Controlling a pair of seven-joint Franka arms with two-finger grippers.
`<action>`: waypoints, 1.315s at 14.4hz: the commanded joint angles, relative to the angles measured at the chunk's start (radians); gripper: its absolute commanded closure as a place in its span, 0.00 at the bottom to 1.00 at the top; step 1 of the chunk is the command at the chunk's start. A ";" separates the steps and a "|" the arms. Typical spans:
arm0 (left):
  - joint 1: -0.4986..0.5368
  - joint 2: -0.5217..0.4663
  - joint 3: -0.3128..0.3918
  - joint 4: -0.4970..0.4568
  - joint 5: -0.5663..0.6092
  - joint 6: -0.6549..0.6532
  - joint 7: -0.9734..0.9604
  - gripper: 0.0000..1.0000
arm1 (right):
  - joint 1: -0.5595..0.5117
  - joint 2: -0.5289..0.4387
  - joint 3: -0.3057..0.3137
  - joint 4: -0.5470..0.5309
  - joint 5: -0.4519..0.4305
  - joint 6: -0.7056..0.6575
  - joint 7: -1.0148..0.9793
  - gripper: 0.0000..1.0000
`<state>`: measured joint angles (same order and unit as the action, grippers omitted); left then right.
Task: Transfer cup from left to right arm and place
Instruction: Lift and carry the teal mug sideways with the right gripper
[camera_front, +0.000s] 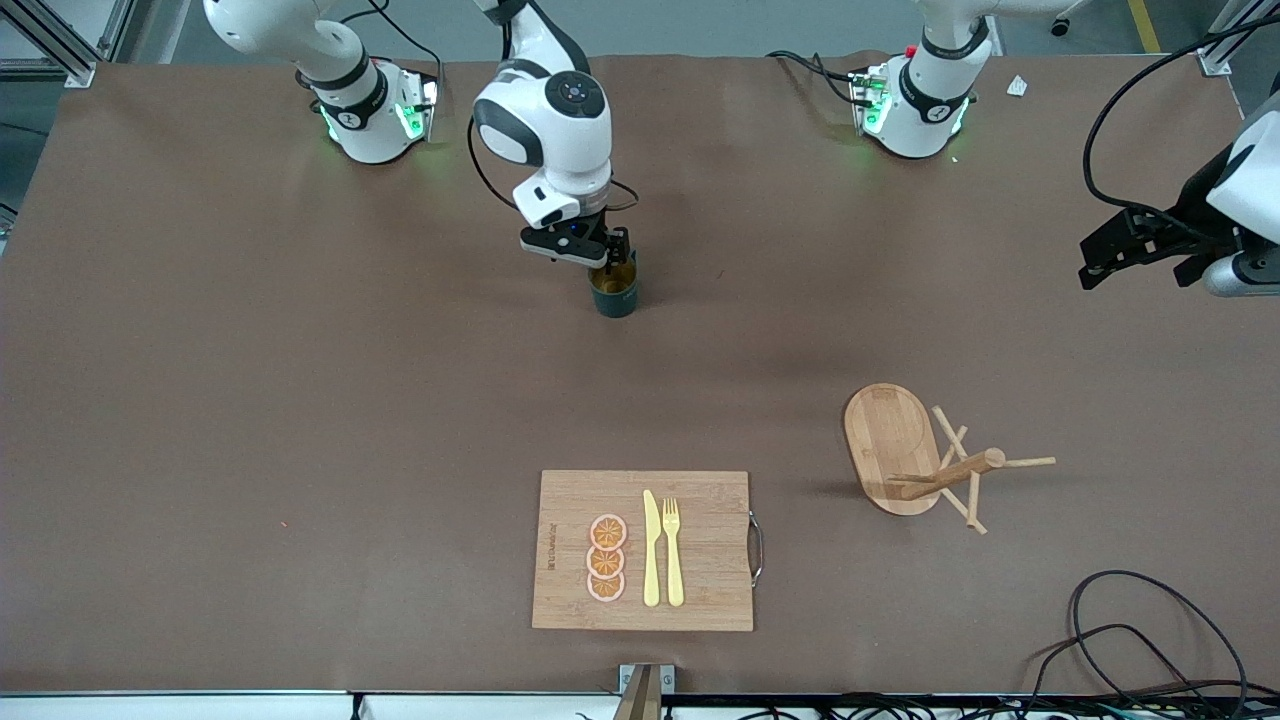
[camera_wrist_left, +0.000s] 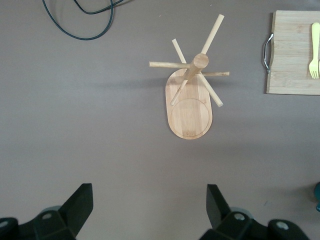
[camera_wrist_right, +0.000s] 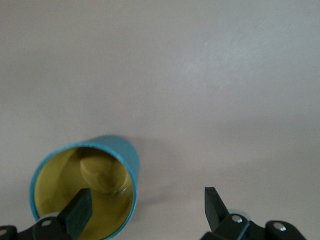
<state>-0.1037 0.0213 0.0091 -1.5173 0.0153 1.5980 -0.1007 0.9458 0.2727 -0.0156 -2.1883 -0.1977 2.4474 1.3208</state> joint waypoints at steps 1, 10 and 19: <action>-0.001 0.009 0.003 0.025 -0.009 -0.016 -0.005 0.00 | 0.025 0.057 -0.004 0.039 -0.015 0.015 0.040 0.01; -0.001 0.009 0.005 0.023 -0.009 -0.018 -0.005 0.00 | 0.004 0.099 -0.004 0.056 -0.015 0.093 0.043 0.26; -0.002 0.009 0.003 0.025 -0.011 -0.026 -0.005 0.00 | -0.001 0.099 -0.004 0.055 -0.017 0.094 0.029 0.97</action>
<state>-0.1039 0.0217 0.0092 -1.5173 0.0153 1.5912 -0.1008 0.9557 0.3694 -0.0273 -2.1358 -0.1977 2.5380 1.3445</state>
